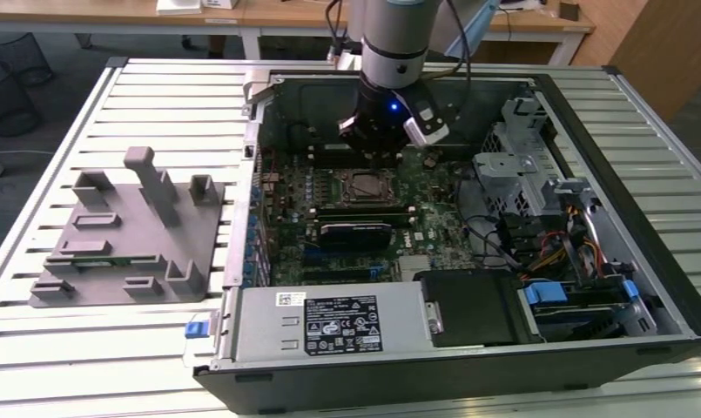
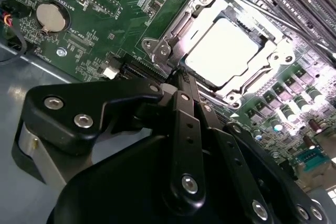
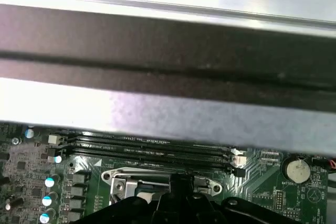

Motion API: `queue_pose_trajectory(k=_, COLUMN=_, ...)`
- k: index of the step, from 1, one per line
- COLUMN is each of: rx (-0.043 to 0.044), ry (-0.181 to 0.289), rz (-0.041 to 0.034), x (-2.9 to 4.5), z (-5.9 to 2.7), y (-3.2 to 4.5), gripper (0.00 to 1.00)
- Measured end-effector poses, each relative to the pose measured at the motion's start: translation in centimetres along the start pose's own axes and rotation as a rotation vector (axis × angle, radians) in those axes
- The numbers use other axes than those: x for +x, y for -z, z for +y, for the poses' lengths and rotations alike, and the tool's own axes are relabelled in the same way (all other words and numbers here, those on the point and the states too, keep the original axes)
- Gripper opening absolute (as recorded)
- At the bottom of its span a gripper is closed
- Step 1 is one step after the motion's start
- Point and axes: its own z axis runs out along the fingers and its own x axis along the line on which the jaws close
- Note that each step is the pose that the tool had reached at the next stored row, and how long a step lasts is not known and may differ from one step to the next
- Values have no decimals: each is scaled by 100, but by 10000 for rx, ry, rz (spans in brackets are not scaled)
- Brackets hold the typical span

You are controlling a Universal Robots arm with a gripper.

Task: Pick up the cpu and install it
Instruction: 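Install the second cpu locking lever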

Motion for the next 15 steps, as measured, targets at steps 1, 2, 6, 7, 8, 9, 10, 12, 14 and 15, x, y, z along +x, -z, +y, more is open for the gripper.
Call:
queue_pose_trajectory(k=1, rx=-11, ry=0, rz=-1, x=0, z=-1, y=13, gripper=11)
queue_pose_trajectory(k=2, rx=-15, ry=-1, rz=-3, x=1, z=-1, y=30, gripper=11)
queue_pose_trajectory(k=6, rx=-17, ry=2, rz=-3, x=0, z=-5, y=86, gripper=11)
queue_pose_trajectory(k=7, rx=-17, ry=0, rz=-3, x=2, z=-18, y=88, gripper=11)
queue_pose_trajectory(k=8, rx=-16, ry=0, rz=-2, x=4, z=-35, y=90, gripper=11)
queue_pose_trajectory(k=9, rx=-16, ry=-1, rz=-2, x=6, z=-59, y=92, gripper=11)
queue_pose_trajectory(k=10, rx=-16, ry=0, rz=-2, x=8, z=-78, y=94, gripper=11)
queue_pose_trajectory(k=12, rx=-16, ry=0, rz=-2, x=11, z=-117, y=97, gripper=11)
queue_pose_trajectory(k=14, rx=-16, ry=0, rz=-2, x=14, z=-148, y=100, gripper=11)
queue_pose_trajectory(k=15, rx=-17, ry=0, rz=-2, x=15, z=-161, y=102, gripper=11)
